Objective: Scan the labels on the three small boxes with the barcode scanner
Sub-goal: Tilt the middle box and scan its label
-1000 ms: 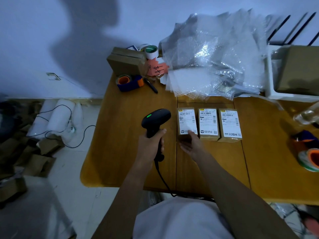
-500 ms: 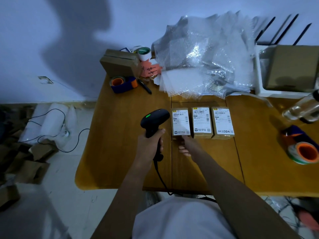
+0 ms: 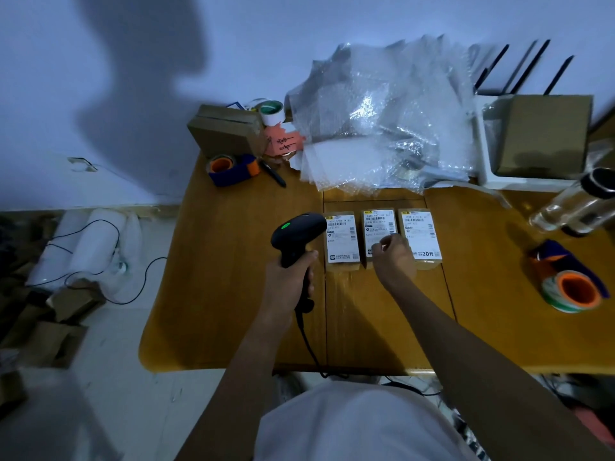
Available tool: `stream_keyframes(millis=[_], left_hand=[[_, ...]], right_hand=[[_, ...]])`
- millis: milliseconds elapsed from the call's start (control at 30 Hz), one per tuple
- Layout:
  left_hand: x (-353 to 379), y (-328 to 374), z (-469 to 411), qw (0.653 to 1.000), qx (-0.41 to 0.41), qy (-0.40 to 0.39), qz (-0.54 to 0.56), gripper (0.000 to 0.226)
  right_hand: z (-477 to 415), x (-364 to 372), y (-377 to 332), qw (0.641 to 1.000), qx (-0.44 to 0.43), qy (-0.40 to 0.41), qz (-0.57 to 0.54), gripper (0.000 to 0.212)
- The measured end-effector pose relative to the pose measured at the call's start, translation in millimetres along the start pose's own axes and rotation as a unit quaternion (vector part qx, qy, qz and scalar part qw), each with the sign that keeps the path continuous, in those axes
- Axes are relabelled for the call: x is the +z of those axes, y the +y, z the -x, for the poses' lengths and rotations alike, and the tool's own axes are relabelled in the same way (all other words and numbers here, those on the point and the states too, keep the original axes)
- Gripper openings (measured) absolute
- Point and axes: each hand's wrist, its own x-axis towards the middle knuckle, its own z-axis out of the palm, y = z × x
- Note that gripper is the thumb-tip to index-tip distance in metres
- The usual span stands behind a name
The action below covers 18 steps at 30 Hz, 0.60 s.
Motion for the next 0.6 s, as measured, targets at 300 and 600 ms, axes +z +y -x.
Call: stream_keyframes(millis=[300,600], left_hand=[[0.0,0.0,0.2,1.000,-0.007,0.006,0.000,0.017],[-1.9,-3.1,-1.6,1.000,-0.017,0.012,0.003,0.015]], right_hand=[[-20.5,-6.9,16.0,0.989,-0.032,-0.038,0.138,0.070],[-23.6,-4.3,14.0,0.977,-0.017,-0.055,0.208,0.097]])
